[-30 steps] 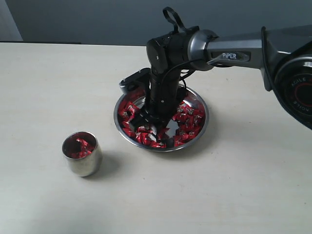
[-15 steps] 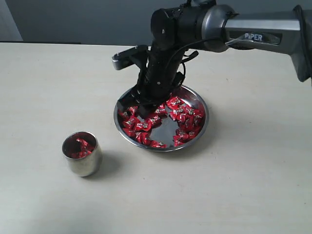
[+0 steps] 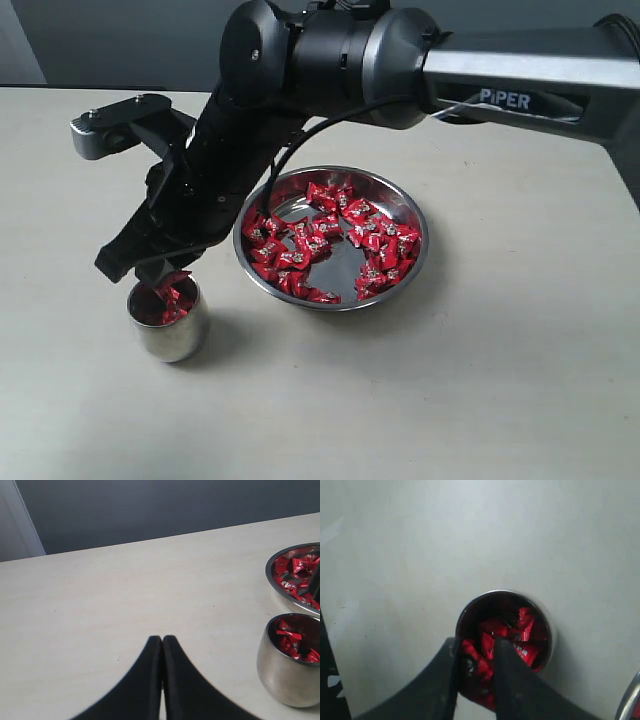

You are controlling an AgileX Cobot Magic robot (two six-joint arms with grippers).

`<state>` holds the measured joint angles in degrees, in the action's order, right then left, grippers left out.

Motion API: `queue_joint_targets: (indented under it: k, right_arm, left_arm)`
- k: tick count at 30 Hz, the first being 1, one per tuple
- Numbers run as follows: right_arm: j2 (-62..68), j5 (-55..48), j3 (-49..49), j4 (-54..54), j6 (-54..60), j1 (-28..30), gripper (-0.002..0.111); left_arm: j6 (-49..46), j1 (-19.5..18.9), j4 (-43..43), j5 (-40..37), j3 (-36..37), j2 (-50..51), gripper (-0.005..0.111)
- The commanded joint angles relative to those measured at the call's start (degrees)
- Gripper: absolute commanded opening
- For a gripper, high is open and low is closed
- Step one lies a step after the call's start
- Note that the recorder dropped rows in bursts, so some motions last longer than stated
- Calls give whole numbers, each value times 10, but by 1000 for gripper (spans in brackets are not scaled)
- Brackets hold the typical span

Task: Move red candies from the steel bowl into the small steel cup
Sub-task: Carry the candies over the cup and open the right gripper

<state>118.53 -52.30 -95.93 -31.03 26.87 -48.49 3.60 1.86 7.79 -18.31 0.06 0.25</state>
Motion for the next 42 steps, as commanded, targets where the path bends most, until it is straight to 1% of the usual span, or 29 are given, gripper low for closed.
queue_joint_targets:
  k: [1,13,15,18,20,30,31,36,42]
  right_arm:
    - [-1,3,0,-2,18,-2,1]
    - [-1,1,0,-2,33,-2,1]
    - [-1,2,0,-3,33,-2,6]
    - [-1,4,0,-3,33,-2,23]
    - [-1,5,0,-4,33,-2,28]
    - [-1,18,0,-8,32,-2,28]
    - [-1,18,0,-8,32,-2,29]
    - [-1,18,0,-8,32,-2,41]
    - [-1,20,0,1,32,-2,41]
  left_arm:
    - [3,-1,0,5,-1,-2,0]
    - [3,-1,0,5,-1,-2,0]
    - [3,-1,0,5,-1,-2,0]
    - [3,-1,0,5,-1,-2,0]
    - [3,-1,0,5,-1,-2,0]
    - [3,-1,0,5,-1,-2,0]
    - [3,-1,0,5,-1,-2,0]
    - [3,-1,0,5,-1,-2,0]
    - [3,-1,0,5,-1,-2,0]
